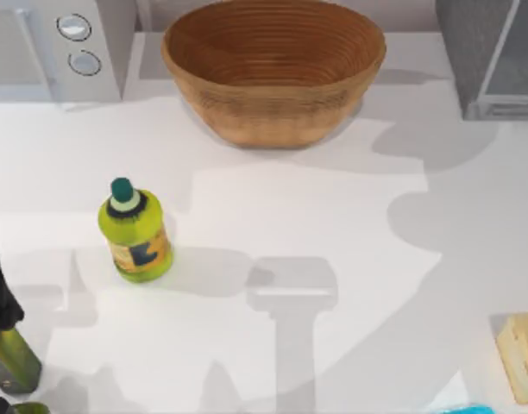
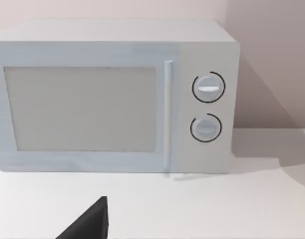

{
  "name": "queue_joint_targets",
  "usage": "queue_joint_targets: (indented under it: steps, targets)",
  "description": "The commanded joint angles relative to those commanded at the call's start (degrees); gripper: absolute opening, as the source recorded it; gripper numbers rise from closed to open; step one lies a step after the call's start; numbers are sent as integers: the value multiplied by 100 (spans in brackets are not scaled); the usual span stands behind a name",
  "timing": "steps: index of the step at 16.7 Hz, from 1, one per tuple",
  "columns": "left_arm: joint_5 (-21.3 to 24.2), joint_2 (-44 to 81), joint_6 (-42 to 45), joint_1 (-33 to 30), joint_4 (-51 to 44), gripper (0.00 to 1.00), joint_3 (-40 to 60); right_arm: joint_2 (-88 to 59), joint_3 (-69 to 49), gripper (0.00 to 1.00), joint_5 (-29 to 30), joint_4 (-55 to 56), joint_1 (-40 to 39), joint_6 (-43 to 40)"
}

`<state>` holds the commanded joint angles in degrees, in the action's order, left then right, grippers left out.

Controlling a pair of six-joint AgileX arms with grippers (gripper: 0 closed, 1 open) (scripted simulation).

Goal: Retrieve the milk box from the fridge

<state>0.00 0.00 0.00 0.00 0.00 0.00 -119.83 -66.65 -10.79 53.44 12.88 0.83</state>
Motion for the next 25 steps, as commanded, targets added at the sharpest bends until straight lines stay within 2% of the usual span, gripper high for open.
queue_joint_targets:
  steps: [5, 13, 20, 25]
  targets:
    - [0, 0, 0, 0, 0, 100, 0, 332, 431, 0, -97, 195, 66, 21]
    - [0, 0, 0, 0, 0, 100, 0, 1529, 2465, 0, -343, 834, 312, 20]
    - [0, 0, 0, 0, 0, 100, 0, 1632, 2550, 0, -356, 861, 301, 25]
    - [0, 0, 0, 0, 0, 100, 0, 2706, 2940, 0, -194, 236, 122, -33]
